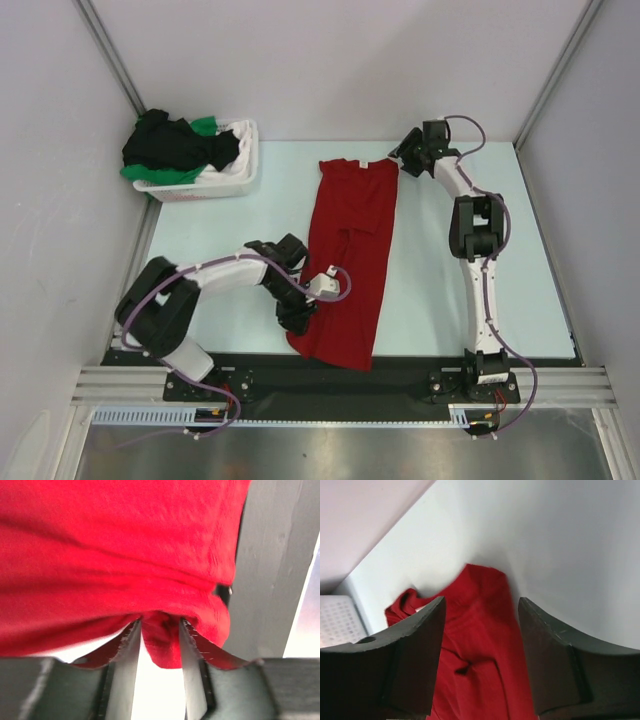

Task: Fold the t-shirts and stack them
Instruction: Fold the tshirt

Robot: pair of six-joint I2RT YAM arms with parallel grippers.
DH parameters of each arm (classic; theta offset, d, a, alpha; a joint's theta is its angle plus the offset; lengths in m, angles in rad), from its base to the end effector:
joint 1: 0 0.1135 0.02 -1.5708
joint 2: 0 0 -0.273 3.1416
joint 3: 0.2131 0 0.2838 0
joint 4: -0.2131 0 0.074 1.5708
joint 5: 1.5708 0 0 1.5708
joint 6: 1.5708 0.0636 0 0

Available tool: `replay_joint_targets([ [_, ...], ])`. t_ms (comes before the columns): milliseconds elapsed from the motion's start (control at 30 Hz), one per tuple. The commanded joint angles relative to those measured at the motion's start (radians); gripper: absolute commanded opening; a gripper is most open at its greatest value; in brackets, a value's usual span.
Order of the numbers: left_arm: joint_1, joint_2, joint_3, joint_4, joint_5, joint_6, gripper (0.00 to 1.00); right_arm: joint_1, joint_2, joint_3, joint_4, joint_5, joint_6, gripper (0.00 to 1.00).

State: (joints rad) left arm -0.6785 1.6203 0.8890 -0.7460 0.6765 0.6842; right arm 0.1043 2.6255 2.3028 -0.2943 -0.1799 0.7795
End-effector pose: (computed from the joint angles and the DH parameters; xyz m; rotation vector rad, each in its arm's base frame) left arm 0.2020 -0.2140 0.1225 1.8497 2.2058 -1.0121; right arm 0.6462 0.0791 0.1382 0.6493 2.1677 0.6837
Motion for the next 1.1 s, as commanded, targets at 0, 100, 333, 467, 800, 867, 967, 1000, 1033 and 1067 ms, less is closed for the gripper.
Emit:
replay_joint_targets([
  [0,0.0,-0.169,-0.056,-0.056,-0.069,0.037,0.44,-0.028,-0.258,-0.075,-0.066,0.085,-0.094,0.65],
  [100,0.017,-0.273,-0.114,-0.058,-0.211,0.015,0.48,-0.022,-0.437,-0.251,-0.095,0.161,-0.141,0.66],
  [333,0.042,-0.434,-0.197,-0.058,-0.419,-0.025,0.5,0.06,-0.9,-0.897,-0.075,0.155,-0.12,0.66],
  [467,0.042,-0.508,-0.183,-0.05,-0.423,-0.023,0.5,0.176,-1.106,-1.175,-0.147,0.163,-0.108,0.66],
  [800,0.043,-0.543,-0.219,0.069,-0.371,-0.063,0.51,0.622,-1.45,-1.611,-0.342,0.142,0.185,0.62],
  [867,0.043,-0.547,-0.219,0.077,-0.365,-0.068,0.51,0.687,-1.473,-1.678,-0.307,0.126,0.26,0.61],
  [967,0.043,-0.551,-0.216,0.086,-0.367,-0.078,0.51,0.765,-1.467,-1.718,-0.215,0.077,0.311,0.6],
  [1000,0.043,-0.553,-0.216,0.089,-0.368,-0.08,0.51,0.784,-1.455,-1.718,-0.195,0.071,0.311,0.6],
  [1033,0.043,-0.553,-0.217,0.089,-0.37,-0.081,0.51,0.788,-1.425,-1.714,-0.189,0.065,0.305,0.59],
  [1067,0.043,-0.554,-0.217,0.092,-0.368,-0.084,0.52,0.791,-1.409,-1.712,-0.168,0.059,0.296,0.59],
])
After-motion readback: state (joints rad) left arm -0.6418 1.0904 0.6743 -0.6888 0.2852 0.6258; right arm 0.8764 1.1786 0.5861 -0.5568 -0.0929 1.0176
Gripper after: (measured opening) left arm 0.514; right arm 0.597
